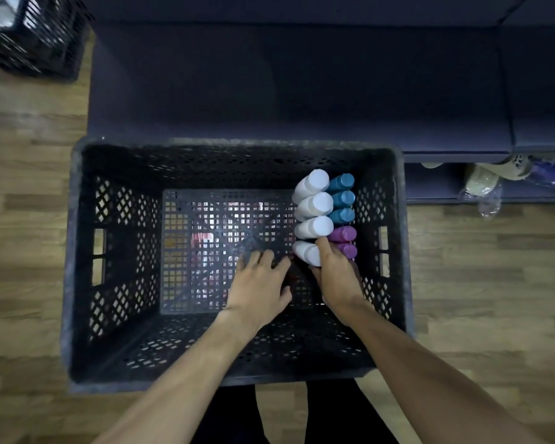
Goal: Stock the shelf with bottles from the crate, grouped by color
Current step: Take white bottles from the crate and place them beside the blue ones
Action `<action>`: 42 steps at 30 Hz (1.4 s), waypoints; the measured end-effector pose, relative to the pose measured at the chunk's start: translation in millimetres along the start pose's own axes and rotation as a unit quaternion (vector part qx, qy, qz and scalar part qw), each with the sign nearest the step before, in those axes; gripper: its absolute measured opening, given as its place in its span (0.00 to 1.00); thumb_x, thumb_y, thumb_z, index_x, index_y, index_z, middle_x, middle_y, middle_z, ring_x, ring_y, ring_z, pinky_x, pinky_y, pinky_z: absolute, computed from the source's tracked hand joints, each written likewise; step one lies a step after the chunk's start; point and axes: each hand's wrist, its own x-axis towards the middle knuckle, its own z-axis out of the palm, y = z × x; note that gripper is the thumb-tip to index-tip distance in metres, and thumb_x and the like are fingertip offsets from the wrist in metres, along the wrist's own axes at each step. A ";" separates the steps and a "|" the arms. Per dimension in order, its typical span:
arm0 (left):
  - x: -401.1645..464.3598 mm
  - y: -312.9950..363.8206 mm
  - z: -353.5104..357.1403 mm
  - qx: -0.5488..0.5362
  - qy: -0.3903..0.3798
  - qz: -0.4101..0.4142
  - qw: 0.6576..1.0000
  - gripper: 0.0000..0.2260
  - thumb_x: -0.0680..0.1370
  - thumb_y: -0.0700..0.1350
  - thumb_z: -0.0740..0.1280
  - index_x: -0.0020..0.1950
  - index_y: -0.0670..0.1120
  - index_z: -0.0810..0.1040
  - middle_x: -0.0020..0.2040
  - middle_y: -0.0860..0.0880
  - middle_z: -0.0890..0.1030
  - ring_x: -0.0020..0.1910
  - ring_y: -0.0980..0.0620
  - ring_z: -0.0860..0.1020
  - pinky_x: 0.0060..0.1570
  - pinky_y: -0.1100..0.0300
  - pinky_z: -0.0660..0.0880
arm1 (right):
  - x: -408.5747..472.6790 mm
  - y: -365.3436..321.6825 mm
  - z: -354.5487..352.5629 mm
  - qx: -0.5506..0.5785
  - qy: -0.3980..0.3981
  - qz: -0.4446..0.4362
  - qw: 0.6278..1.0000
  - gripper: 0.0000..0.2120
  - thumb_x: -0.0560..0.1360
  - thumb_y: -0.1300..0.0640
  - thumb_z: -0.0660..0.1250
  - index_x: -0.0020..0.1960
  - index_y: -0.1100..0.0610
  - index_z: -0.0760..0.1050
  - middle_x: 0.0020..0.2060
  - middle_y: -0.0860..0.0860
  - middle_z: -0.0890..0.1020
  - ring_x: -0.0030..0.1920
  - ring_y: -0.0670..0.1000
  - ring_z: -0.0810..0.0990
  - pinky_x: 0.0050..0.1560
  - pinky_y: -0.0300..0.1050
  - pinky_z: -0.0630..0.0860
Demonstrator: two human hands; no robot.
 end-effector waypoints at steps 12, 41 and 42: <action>-32.2 -6.6 -89.5 0.038 0.086 0.045 0.995 0.23 0.78 0.49 0.60 0.73 0.47 0.64 0.64 0.45 0.72 0.64 0.43 0.68 0.69 0.44 0.62 | -38.6 -44.8 -101.5 0.176 0.020 0.001 0.984 0.15 0.73 0.53 0.73 0.57 0.47 0.72 0.37 0.38 0.76 0.38 0.41 0.76 0.40 0.44 0.77; -148.8 23.6 -507.3 0.200 0.553 0.214 0.780 0.09 0.71 0.48 0.57 0.43 0.46 0.74 0.32 0.50 0.74 0.31 0.46 0.72 0.28 0.57 0.62 | -138.5 -248.3 -503.4 0.010 0.304 -0.315 0.899 0.24 0.75 0.45 0.70 0.67 0.51 0.66 0.54 0.46 0.79 0.52 0.48 0.78 0.51 0.47 0.76; -156.8 25.6 -521.1 0.201 0.569 0.214 0.768 0.10 0.71 0.49 0.56 0.43 0.47 0.74 0.32 0.50 0.74 0.32 0.46 0.72 0.28 0.57 0.63 | -142.8 -255.4 -517.6 0.008 0.311 -0.323 0.894 0.24 0.75 0.44 0.70 0.66 0.52 0.67 0.53 0.47 0.79 0.51 0.50 0.78 0.51 0.49 0.76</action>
